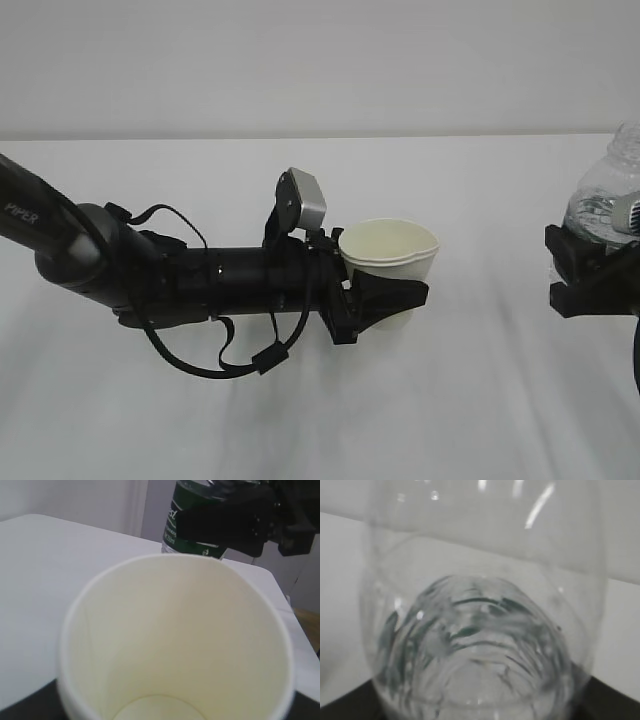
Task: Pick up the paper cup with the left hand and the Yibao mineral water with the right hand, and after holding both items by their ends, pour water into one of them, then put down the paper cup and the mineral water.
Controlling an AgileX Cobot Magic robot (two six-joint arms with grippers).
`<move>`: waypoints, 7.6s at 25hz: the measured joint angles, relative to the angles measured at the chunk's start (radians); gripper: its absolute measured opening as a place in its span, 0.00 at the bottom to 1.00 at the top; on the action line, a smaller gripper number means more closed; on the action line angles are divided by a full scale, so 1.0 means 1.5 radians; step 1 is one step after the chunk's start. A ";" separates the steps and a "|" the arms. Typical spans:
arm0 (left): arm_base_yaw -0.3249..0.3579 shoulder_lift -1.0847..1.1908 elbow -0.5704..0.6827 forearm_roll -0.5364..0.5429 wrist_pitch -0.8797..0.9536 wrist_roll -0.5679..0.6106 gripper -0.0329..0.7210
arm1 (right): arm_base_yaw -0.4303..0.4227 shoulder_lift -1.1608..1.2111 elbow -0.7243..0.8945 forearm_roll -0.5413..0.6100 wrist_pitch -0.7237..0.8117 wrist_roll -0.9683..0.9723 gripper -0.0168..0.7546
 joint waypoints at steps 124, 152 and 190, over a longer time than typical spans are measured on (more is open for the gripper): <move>-0.119 0.000 -0.189 0.170 0.080 -0.125 0.63 | 0.000 -0.324 -0.052 0.177 0.518 -0.764 0.60; -0.119 0.000 -0.189 0.189 0.057 -0.143 0.63 | 0.000 -0.324 -0.054 0.274 0.475 -0.989 0.60; -0.131 0.000 -0.189 0.189 0.056 -0.185 0.63 | 0.000 -0.324 -0.055 0.291 0.441 -1.128 0.60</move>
